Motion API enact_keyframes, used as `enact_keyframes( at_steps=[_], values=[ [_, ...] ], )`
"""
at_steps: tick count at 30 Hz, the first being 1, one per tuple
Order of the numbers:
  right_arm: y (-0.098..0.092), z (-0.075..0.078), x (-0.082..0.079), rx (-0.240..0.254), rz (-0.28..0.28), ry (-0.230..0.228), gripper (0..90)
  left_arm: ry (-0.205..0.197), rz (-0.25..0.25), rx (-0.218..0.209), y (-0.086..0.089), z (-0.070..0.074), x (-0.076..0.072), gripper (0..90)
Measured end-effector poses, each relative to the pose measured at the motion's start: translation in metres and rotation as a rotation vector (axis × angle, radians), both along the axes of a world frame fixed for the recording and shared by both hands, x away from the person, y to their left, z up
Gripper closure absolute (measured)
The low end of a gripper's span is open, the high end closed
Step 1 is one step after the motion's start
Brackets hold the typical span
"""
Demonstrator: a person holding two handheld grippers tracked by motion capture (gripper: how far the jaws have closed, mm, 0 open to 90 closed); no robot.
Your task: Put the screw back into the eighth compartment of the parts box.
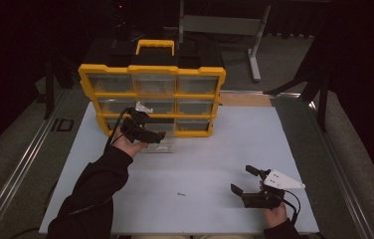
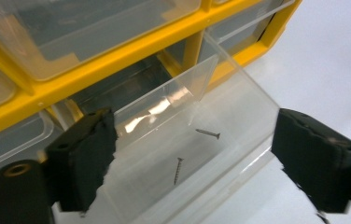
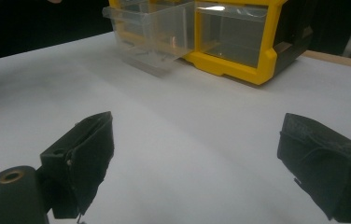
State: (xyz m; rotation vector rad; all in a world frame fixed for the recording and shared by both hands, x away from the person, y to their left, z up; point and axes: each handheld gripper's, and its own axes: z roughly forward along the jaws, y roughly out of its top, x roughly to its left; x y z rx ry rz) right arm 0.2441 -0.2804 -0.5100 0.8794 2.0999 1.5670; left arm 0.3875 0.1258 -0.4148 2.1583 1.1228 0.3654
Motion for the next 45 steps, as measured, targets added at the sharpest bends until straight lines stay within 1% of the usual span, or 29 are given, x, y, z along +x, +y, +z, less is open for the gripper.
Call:
enact_keyframes(
  at_steps=[1, 2, 4, 5, 6, 10, 14, 15, 16, 17, 19, 21, 22, 23, 24, 27, 28, 29, 34, 36, 39, 41, 44, 45],
  values=[
    [0.0, 0.0, 0.0, 0.0, -0.001, 0.001, 10.8, 0.0, -0.008, -0.01, 0.001, 0.002, -0.001, 4.4],
    [0.0, 0.0, 0.0, 0.001, -0.001, 0.0, 10.8, 0.004, -0.02, -0.024, 0.003, 0.004, -0.003, 2.7],
    [0.0, 0.0, 0.0, 0.002, -0.001, 0.001, 10.9, 0.005, -0.024, -0.03, 0.003, 0.005, -0.004, 0.4],
    [0.0, 0.0, 0.0, 0.002, -0.001, 0.001, 10.8, 0.0, -0.053, -0.045, 0.005, 0.008, -0.008, 0.4],
    [0.0, 0.0, 0.0, 0.002, -0.001, 0.0, 10.8, -0.003, -0.057, -0.047, 0.005, 0.009, -0.01, 0.0],
    [0.0, 0.0, 0.0, 0.002, 0.0, 0.0, 10.8, 0.003, -0.127, -0.083, 0.004, 0.01, -0.018, 0.0],
    [0.0, 0.0, 0.0, 0.0, 0.0, 0.0, 10.8, 0.001, -0.163, -0.094, 0.001, 0.009, -0.027, 0.1],
    [0.0, 0.001, -0.001, 0.0, 0.0, 0.001, 10.8, 0.003, -0.179, -0.103, 0.0, 0.009, -0.029, 0.1],
    [0.0, 0.001, -0.001, 0.0, 0.0, 0.001, 10.8, 0.003, -0.179, -0.103, 0.0, 0.009, -0.029, 0.1],
    [0.0, 0.001, 0.0, 0.001, 0.0, 0.0, 10.8, -0.002, -0.193, -0.098, -0.003, 0.008, -0.035, 0.1],
    [0.0, 0.001, -0.001, 0.001, 0.001, 0.001, 10.8, -0.003, -0.214, -0.099, -0.006, 0.007, -0.039, 0.1],
    [0.0, 0.001, -0.001, 0.001, 0.001, 0.0, 10.8, -0.002, -0.239, -0.108, -0.009, 0.006, -0.043, 0.1],
    [0.0, 0.001, -0.001, 0.001, 0.001, 0.0, 10.8, -0.002, -0.239, -0.108, -0.009, 0.006, -0.043, 0.1],
    [0.0, 0.001, -0.001, 0.001, 0.002, 0.0, 10.8, -0.007, -0.258, -0.113, -0.012, 0.006, -0.047, 0.1],
    [0.0, 0.001, -0.001, 0.0, 0.001, 0.001, 10.8, -0.008, -0.262, -0.115, -0.013, 0.006, -0.048, 0.1],
    [0.0, 0.001, -0.001, 0.0, 0.002, -0.002, 10.8, -0.017, -0.293, -0.124, -0.017, 0.006, -0.054, 0.1],
    [0.0, 0.001, -0.001, 0.0, 0.002, -0.002, 10.8, -0.017, -0.293, -0.124, -0.017, 0.006, -0.054, 0.1],
    [0.0, 0.001, -0.001, 0.0, 0.001, 0.0, 10.9, -0.028, -0.328, -0.13, -0.021, 0.005, -0.058, 0.1],
    [0.0, 0.001, -0.001, 0.001, 0.002, -0.001, 10.8, -0.035, -0.382, -0.131, -0.029, 0.003, -0.067, 0.1],
    [0.0, 0.001, -0.001, 0.002, 0.003, -0.002, 10.8, -0.035, -0.403, -0.133, -0.032, 0.001, -0.07, 0.1],
    [0.0, 0.001, -0.001, 0.001, 0.003, -0.005, 10.9, -0.03, -0.435, -0.124, -0.037, -0.004, -0.074, 0.2],
    [0.0, 0.001, -0.001, 0.001, 0.003, -0.005, 10.8, -0.019, -0.465, -0.126, -0.04, -0.008, -0.077, 0.2],
    [0.0, 0.001, -0.001, 0.001, 0.002, -0.003, 10.8, -0.007, -0.496, -0.119, -0.046, -0.015, -0.081, 0.2],
    [0.0, 0.001, -0.001, 0.002, 0.003, -0.001, 10.8, -0.003, -0.499, -0.114, -0.048, -0.016, -0.082, 0.2]
  ],
)
